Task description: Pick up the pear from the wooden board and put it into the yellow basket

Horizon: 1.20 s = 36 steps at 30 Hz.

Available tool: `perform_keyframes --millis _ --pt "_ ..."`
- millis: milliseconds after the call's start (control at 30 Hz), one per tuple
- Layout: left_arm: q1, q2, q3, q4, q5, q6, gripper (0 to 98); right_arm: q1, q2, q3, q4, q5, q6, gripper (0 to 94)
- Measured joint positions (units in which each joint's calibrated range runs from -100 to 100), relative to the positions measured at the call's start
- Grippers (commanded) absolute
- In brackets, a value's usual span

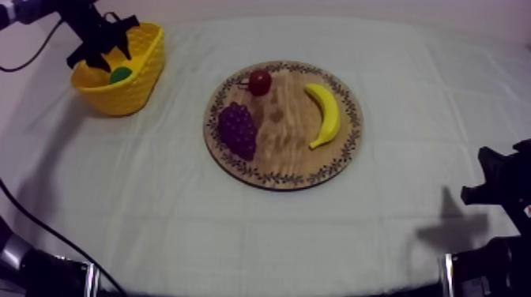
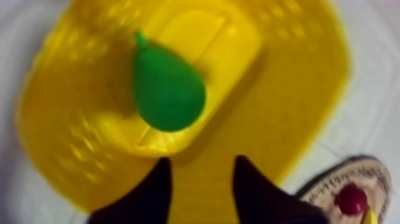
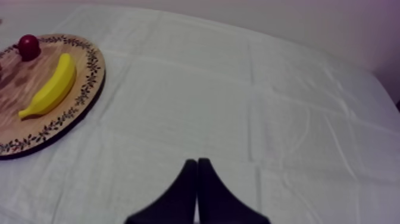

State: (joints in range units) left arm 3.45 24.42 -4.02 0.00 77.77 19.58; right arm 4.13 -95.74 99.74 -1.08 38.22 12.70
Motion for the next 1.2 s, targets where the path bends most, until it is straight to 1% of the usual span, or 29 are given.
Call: perform_keyframes --millis 33,200,300,400,533,633,700,733,833,933,1000,1067,1200 --pt "0.4 -2.4 1.4 0.0 -0.5 -0.3 13.0 0.0 0.0 0.0 0.0 0.0 0.0 0.3" --pt "2.6 -15.9 8.6 -2.33 -4.4 -1.5 3.7 0.0 0.0 0.0 0.0 0.0 0.0 0.3" --pt "3.9 -24.6 14.0 -3.74 -7.7 -2.9 1.3 0.0 0.0 0.0 0.0 0.0 0.0 0.3" --pt "4.7 -34.0 20.4 -5.57 -12.2 -4.4 0.5 0.0 0.0 0.0 0.0 0.0 0.0 0.3" --pt "5.7 -47.1 31.7 -7.93 -21.1 -6.7 0.2 0.0 0.0 0.0 0.0 0.0 0.0 0.3" --pt "6.2 -56.3 40.7 -10.04 -27.7 -7.0 0.1 0.1 0.0 0.0 0.0 0.0 0.0 0.3" --pt "5.6 -63.0 47.6 -10.79 -32.1 -7.3 0.1 0.1 0.0 0.0 0.0 0.0 0.0 0.3" --pt "5.3 -65.6 50.4 -10.79 -34.4 -7.7 0.1 0.1 0.0 0.0 0.0 0.0 0.0 0.3" --pt "3.9 -75.6 60.1 -9.46 -40.6 -9.9 0.1 0.1 0.0 0.0 0.0 0.0 0.0 0.3" --pt "2.2 -85.1 70.3 -8.16 -44.1 -12.4 0.1 0.1 0.0 0.0 0.0 0.0 0.0 0.3" --pt "1.1 -91.9 76.7 -7.57 -44.2 -13.6 0.1 0.1 0.0 0.0 0.0 0.0 0.0 0.3" --pt "0.0 -98.0 82.1 -7.22 -42.9 -14.3 0.1 0.1 0.0 0.0 0.0 0.0 0.0 0.3" --pt "-1.7 -110.3 92.0 -6.89 -39.5 -14.5 0.1 0.1 0.0 0.0 0.0 0.0 0.0 0.3"
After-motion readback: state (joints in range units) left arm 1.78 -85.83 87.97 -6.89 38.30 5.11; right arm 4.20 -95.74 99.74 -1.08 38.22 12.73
